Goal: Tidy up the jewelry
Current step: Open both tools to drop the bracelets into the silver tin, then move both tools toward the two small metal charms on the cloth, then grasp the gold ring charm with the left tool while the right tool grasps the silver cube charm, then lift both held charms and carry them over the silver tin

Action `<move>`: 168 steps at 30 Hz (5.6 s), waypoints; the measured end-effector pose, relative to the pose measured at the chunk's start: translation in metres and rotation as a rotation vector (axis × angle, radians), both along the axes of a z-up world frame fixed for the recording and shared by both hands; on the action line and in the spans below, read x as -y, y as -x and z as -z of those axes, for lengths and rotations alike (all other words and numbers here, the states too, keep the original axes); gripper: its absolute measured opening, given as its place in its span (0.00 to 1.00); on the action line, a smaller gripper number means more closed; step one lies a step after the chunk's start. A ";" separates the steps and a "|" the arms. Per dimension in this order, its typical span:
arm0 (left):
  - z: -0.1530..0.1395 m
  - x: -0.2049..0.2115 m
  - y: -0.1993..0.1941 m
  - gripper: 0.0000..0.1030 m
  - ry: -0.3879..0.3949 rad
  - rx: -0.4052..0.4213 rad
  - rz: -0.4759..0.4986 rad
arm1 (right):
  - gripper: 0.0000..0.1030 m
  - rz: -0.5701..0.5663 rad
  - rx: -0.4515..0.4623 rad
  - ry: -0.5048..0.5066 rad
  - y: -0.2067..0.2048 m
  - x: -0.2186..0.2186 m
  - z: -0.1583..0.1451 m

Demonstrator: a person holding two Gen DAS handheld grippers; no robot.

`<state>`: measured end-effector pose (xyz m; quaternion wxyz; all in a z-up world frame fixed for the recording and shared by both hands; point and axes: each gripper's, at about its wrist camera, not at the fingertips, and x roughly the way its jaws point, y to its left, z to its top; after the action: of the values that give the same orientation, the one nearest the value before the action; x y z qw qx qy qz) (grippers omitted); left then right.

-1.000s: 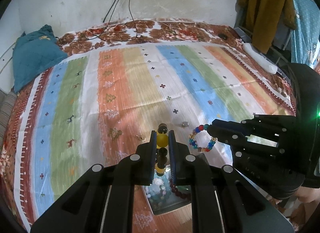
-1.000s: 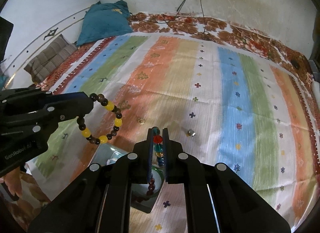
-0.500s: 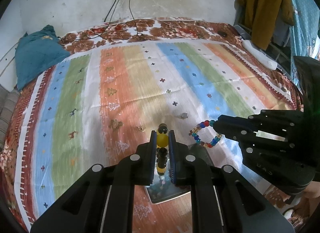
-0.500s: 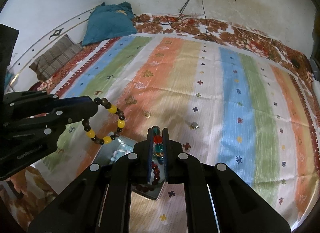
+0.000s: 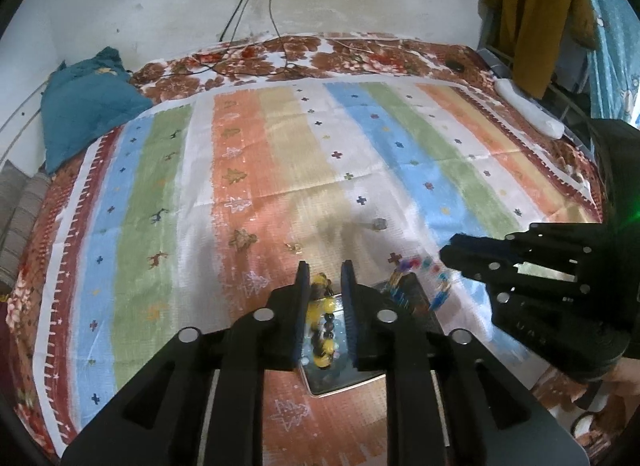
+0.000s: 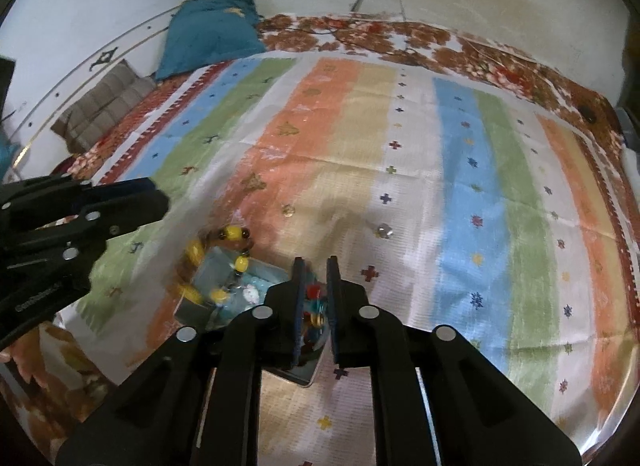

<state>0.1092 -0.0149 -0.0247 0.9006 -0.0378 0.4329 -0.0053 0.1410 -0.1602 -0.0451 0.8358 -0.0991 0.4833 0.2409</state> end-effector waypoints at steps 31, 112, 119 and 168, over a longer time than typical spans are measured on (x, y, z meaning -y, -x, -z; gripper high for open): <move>0.030 -0.022 -0.046 0.63 -0.035 -0.114 -0.039 | 0.60 0.070 -0.090 0.094 -0.055 0.009 0.033; 0.159 -0.032 -0.172 0.41 -0.063 -0.447 0.103 | 0.53 -0.002 -0.316 0.243 -0.153 -0.019 0.152; 0.165 -0.025 -0.175 0.32 -0.081 -0.458 0.118 | 0.35 -0.012 -0.314 0.245 -0.154 -0.023 0.153; 0.081 -0.033 -0.124 0.15 -0.016 -0.287 0.024 | 0.09 0.068 -0.205 0.155 -0.118 -0.007 0.087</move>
<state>0.2329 0.0182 -0.1054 0.8297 -0.0257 0.5576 -0.0070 0.2588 -0.1536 -0.1318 0.7796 -0.1217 0.5863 0.1832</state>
